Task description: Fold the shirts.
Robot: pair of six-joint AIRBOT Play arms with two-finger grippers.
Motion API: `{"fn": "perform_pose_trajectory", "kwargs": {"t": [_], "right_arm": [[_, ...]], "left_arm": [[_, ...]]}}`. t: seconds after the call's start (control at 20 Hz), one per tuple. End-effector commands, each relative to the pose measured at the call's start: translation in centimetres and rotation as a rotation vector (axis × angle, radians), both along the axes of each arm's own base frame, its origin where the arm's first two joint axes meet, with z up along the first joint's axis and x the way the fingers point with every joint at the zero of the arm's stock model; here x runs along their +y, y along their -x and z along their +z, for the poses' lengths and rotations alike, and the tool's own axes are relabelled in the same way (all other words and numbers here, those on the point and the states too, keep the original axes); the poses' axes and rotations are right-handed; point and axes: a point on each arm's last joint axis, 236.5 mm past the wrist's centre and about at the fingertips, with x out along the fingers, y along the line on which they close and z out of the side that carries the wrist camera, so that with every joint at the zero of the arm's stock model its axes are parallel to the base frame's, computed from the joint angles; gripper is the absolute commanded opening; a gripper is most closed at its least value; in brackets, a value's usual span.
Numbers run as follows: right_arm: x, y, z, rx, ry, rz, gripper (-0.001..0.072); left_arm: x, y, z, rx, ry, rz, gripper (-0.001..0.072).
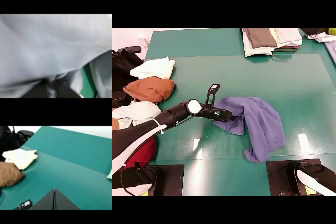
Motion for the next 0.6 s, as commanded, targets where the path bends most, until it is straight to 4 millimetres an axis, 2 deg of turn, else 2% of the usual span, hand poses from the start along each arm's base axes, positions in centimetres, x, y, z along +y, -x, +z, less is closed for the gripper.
{"fn": "perform_pose_trajectory", "kwargs": {"t": [0.0,0.1,0.2,0.3,0.4,0.45,0.5,0.55], "right_arm": [[-0.2,0.4,-1.1,0.04,0.028,0.008,0.0016],[-1.5,1.2,-3.9,0.149,0.075,0.008,0.0016],[-3.5,2.0,-8.3,0.286,0.103,-0.021,0.0016],[-6.2,3.0,-13.9,0.435,0.098,-0.086,0.0016],[-9.2,4.4,-20.8,0.603,0.062,-0.174,0.0022],[-10.2,5.4,-24.3,0.69,0.042,-0.209,0.0154],[-11.0,6.6,-27.8,0.781,0.02,-0.238,0.0413],[-11.4,8.1,-31.4,0.879,-0.002,-0.257,0.0476]], "left_arm": [[2.4,-1.7,0.8,-0.042,-0.072,-0.037,0.0024],[6.5,-4.2,3.0,-0.101,-0.115,-0.002,0.0024],[11.8,-7.1,5.7,-0.194,-0.17,0.072,0.0024],[16.9,-9.1,7.7,-0.259,-0.231,0.147,0.0024],[20.4,-9.9,8.4,-0.259,-0.256,0.211,0.0025],[21.5,-9.9,8.1,-0.236,-0.265,0.227,0.0025],[22.2,-9.7,7.8,-0.218,-0.278,0.23,0.0025],[22.5,-9.7,7.8,-0.213,-0.281,0.235,0.0025]]}}
